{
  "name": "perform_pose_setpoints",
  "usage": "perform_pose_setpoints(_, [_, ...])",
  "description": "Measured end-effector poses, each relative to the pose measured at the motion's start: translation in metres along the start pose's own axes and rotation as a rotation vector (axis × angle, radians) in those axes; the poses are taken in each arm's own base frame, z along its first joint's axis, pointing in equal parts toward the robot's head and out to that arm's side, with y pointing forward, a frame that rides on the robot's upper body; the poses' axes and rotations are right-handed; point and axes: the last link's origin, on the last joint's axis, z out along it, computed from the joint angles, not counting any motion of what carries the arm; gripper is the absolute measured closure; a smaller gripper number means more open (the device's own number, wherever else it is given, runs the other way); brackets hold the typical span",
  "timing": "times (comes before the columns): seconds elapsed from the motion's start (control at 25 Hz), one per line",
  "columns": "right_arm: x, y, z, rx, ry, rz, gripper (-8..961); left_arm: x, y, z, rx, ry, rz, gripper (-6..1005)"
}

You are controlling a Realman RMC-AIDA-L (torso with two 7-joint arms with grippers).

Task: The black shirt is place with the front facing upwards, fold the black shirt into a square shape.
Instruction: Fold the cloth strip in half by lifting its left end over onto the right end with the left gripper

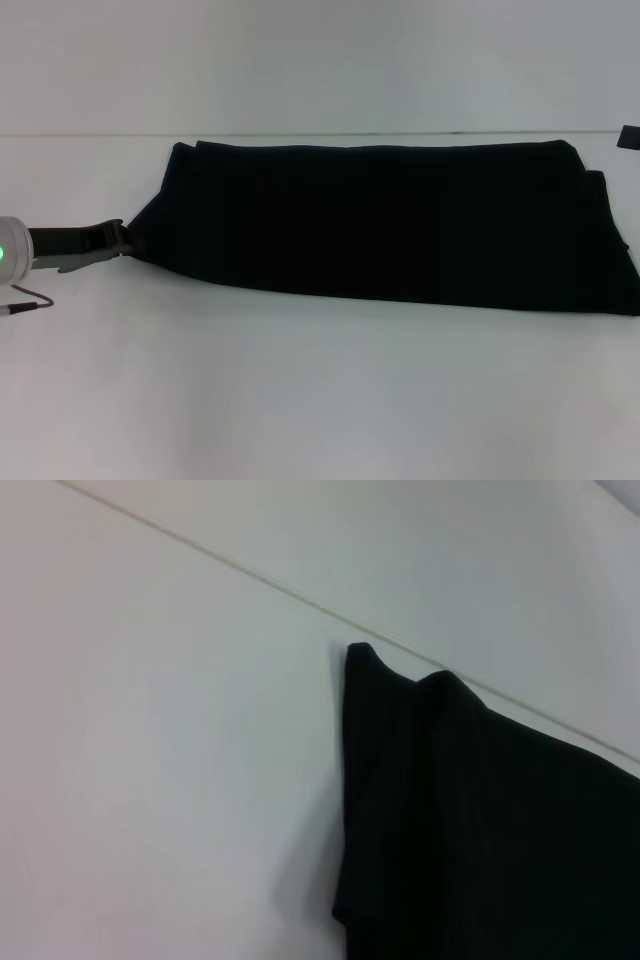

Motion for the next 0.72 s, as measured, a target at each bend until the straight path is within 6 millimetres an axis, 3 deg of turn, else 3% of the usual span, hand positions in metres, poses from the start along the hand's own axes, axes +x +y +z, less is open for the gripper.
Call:
perform_pose_setpoints(0.16, [0.000, 0.001, 0.001, -0.002, 0.000, 0.000, 96, -0.005, -0.003, -0.002, -0.005, -0.008, 0.001, 950])
perform_pose_setpoints(0.32, [0.000, 0.001, 0.002, -0.005, -0.002, 0.001, 97, -0.011, -0.018, -0.013, 0.019, 0.001, -0.016, 972])
perform_pose_setpoints(0.48, [-0.001, 0.004, 0.004, -0.022, -0.024, 0.014, 96, -0.018, -0.042, -0.036, 0.050, 0.034, -0.054, 963])
perform_pose_setpoints(0.72, [0.000, 0.007, 0.012, -0.031, -0.045, 0.025, 96, -0.022, -0.086, -0.088, 0.112, 0.122, -0.113, 950])
